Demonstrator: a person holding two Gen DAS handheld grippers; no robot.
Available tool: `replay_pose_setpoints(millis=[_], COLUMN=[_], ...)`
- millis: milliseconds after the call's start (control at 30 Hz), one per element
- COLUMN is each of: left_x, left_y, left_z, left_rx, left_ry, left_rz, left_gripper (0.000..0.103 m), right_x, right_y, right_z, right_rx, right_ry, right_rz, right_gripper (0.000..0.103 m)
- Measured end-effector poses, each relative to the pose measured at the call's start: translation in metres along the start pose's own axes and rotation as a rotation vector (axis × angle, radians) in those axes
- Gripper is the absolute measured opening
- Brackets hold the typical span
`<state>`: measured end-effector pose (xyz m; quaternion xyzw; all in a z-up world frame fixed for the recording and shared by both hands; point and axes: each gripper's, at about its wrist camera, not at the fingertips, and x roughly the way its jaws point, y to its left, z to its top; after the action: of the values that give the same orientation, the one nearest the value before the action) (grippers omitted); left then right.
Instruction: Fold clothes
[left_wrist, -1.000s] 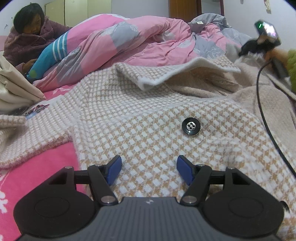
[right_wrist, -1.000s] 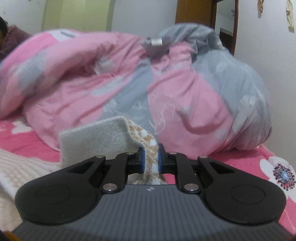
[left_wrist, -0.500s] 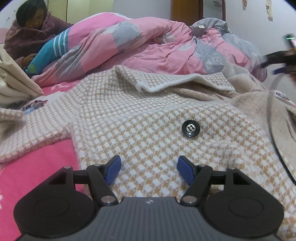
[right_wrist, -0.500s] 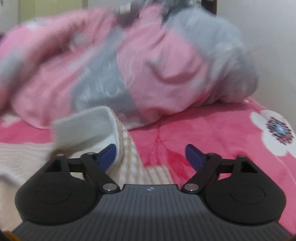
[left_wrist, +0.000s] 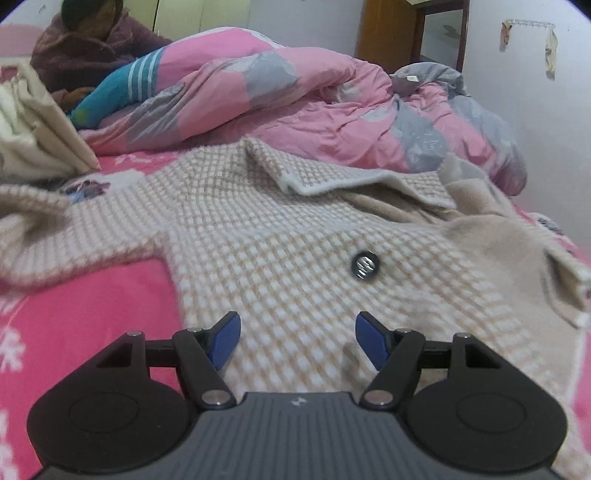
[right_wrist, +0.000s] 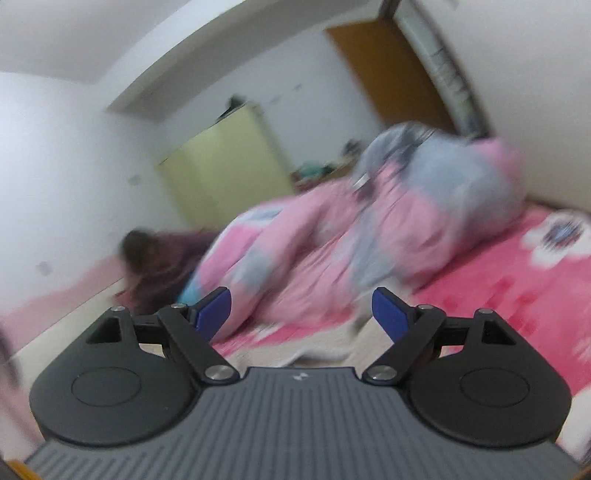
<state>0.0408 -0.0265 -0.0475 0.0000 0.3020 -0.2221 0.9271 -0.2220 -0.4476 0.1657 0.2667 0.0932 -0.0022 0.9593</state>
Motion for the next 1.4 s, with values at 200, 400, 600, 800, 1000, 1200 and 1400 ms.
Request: replay_pose_setpoints(millis=[200, 400, 600, 800, 1000, 1200, 1400], left_x=[-0.038, -0.073, -0.086, -0.098, -0.132, -0.145, -0.135], left_y=[0.009, 0.021, 0.046, 0.079, 0.125, 0.144, 0.136], left_z=[-0.007, -0.011, -0.009, -0.005, 0.002, 0.007, 0.007], left_rx=[-0.034, -0.063, -0.159, -0.283, -0.441, -0.406, -0.354], left_ry=[0.014, 0.017, -0.006, -0.052, -0.158, -0.191, -0.141], left_rz=[-0.024, -0.034, -0.077, -0.084, 0.008, 0.139, 0.158], left_gripper=[0.071, 0.071, 0.071, 0.071, 0.071, 0.071, 0.071], right_x=[0.125, 0.232, 0.230, 0.228, 0.274, 0.323, 0.335], right_y=[-0.004, -0.015, -0.006, 0.043, 0.136, 0.219, 0.244], right_z=[-0.140, -0.240, -0.248, -0.225, -0.232, -0.304, -0.370], right_rx=[0.169, 0.151, 0.236, 0.215, 0.077, -0.049, -0.126], right_ry=[0.340, 0.546, 0.478, 0.421, 0.520, 0.756, 0.898], right_rz=[0.125, -0.018, 0.120, 0.279, 0.508, 0.659, 0.629], right_gripper=[0.076, 0.034, 0.004, 0.004, 0.004, 0.004, 0.007])
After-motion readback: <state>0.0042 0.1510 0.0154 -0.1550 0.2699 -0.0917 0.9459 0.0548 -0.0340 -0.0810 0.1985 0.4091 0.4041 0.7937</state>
